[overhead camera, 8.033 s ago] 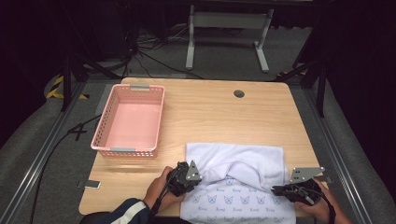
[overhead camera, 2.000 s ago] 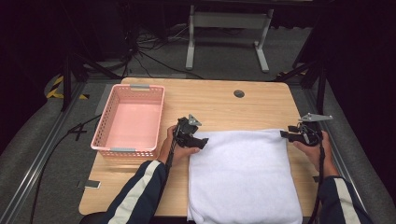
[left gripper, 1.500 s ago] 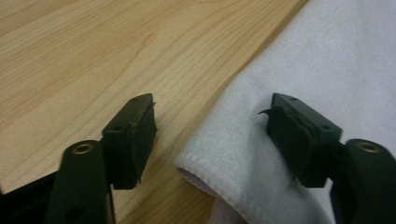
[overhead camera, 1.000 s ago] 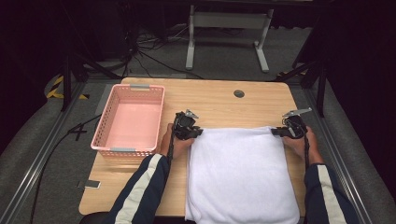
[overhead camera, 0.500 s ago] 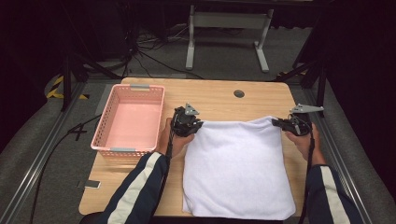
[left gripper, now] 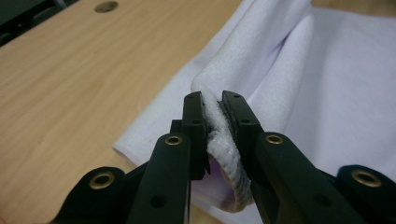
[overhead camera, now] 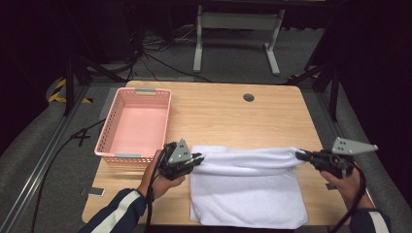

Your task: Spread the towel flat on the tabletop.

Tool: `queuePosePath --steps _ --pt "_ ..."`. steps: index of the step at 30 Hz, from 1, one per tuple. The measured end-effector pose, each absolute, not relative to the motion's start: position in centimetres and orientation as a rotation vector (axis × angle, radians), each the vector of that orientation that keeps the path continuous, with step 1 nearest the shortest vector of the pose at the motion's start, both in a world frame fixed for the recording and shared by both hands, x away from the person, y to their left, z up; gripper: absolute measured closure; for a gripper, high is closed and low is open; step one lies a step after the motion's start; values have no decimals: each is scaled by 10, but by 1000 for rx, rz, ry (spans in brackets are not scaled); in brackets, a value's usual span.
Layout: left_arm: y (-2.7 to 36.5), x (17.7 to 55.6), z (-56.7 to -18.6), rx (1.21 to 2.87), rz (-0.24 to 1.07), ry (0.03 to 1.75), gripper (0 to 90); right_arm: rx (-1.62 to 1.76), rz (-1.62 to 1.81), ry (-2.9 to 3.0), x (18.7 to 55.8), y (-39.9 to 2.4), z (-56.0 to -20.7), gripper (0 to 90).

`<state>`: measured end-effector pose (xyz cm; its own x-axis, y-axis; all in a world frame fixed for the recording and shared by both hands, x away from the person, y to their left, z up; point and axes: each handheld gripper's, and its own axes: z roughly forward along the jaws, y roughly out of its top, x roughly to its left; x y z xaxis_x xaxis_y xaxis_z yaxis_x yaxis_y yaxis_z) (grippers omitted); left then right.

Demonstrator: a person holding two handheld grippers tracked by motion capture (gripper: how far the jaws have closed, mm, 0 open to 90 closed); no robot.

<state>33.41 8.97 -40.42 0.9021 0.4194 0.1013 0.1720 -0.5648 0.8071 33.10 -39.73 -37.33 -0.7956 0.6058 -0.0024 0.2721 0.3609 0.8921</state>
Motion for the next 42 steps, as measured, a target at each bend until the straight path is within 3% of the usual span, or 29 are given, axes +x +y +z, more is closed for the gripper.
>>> queuePosePath --steps 4,10,14,16,25,31,36,38,39,40,42 --pt "93 307 -426 2286 333 310 801 606 1447 2455 290 -395 -387 858" --pt "92 296 -450 2397 252 299 793 556 1272 2708 264 -395 -428 862" --pt "84 300 -458 2406 301 334 790 593 1184 2760 262 -395 -444 864" --pt "75 306 -457 2425 388 339 801 667 1170 2730 270 -395 -452 867" --pt "60 353 -439 2364 457 445 817 829 1071 2524 316 -398 -438 872" --pt "70 326 -410 2262 468 345 825 757 1215 2447 300 -411 -417 871" --pt "73 287 -424 2320 342 202 821 666 1248 2518 272 -423 -419 865" --pt "70 277 -440 2401 346 213 790 675 1198 2570 267 -424 -430 831" --pt "68 276 -448 2421 321 225 722 706 1172 2592 266 -425 -437 813" --pt "70 275 -457 2429 272 262 663 763 1100 2598 267 -424 -445 690" --pt "72 274 -456 2408 253 275 608 805 1087 2584 268 -425 -446 645"
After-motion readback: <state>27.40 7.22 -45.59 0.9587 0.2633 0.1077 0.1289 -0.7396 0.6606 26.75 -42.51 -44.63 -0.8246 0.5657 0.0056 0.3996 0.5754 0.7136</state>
